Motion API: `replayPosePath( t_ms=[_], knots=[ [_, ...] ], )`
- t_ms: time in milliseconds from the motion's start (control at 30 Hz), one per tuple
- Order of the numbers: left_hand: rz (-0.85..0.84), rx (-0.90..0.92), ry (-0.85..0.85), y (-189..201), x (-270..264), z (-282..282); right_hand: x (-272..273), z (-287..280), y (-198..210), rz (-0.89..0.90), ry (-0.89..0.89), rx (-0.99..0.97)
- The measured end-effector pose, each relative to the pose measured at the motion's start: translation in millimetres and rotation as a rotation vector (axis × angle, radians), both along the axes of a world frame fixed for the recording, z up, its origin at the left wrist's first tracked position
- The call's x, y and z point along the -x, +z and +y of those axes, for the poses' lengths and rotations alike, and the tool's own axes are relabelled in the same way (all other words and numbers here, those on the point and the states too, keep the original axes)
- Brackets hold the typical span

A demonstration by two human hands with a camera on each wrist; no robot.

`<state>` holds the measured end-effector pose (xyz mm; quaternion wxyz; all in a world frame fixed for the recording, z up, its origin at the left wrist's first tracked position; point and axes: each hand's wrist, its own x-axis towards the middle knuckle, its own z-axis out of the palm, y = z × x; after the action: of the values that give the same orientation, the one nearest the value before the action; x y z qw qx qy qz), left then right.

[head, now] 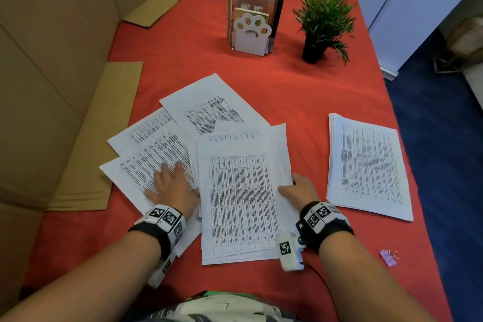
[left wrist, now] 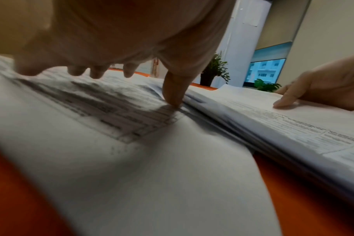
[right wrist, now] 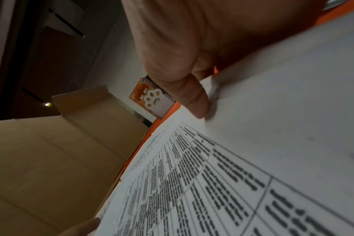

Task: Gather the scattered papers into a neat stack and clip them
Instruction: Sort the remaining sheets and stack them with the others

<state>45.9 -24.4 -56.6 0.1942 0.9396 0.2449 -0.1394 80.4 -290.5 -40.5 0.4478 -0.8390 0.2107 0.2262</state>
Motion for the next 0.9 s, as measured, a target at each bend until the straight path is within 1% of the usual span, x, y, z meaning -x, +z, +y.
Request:
replayPosePath(
  t_ms=[67, 133, 200, 267, 333, 400, 500, 567, 600, 633, 667, 700, 767, 800, 867, 900],
  knots=[
    [0.092, 0.019, 0.03, -4, 1, 4, -1, 5, -2, -0.043, -0.036, 0.023],
    [0.122, 0.041, -0.002, -5, 1, 3, -1, 14, 1, -0.042, -0.044, -0.022],
    [0.137, 0.066, -0.042, -4, 0, 1, -2, 20, 2, -0.001, -0.041, -0.045],
    [0.156, 0.074, -0.099, -2, -1, -4, -3, 20, 2, -0.005, -0.014, -0.007],
    [0.168, 0.058, -0.175, -1, -2, -8, -5, 11, 5, -0.056, -0.013, 0.082],
    [0.166, 0.031, -0.264, -3, -2, -12, -7, -2, 12, -0.122, -0.061, 0.135],
    [0.158, 0.015, -0.434, -5, -2, -18, -14, -26, 23, -0.199, -0.17, 0.129],
    [0.108, 0.015, -0.532, -5, -3, -21, -18, -39, 31, -0.227, -0.212, 0.115],
    [0.064, 0.018, -0.559, -3, -4, -21, -20, -44, 36, -0.242, -0.221, 0.101],
    [0.017, 0.028, -0.55, -2, -4, -21, -20, -47, 40, -0.246, -0.232, 0.08],
    [-0.029, 0.035, -0.489, 0, -4, -19, -21, -50, 42, -0.245, -0.238, 0.052],
    [-0.072, 0.028, -0.374, 2, -3, -16, -21, -50, 43, -0.236, -0.244, 0.014],
    [-0.104, 0.004, -0.081, 5, 0, -8, -20, -46, 39, -0.204, -0.239, -0.06],
    [-0.095, 0.024, 0.041, 6, 2, -2, -19, -42, 34, -0.188, -0.222, -0.087],
    [-0.104, 0.141, 0.209, 8, 5, 7, -16, -28, 21, -0.163, -0.193, -0.135],
    [-0.14, 0.219, 0.265, 8, 5, 11, -15, -19, 14, -0.149, -0.184, -0.162]
  ],
)
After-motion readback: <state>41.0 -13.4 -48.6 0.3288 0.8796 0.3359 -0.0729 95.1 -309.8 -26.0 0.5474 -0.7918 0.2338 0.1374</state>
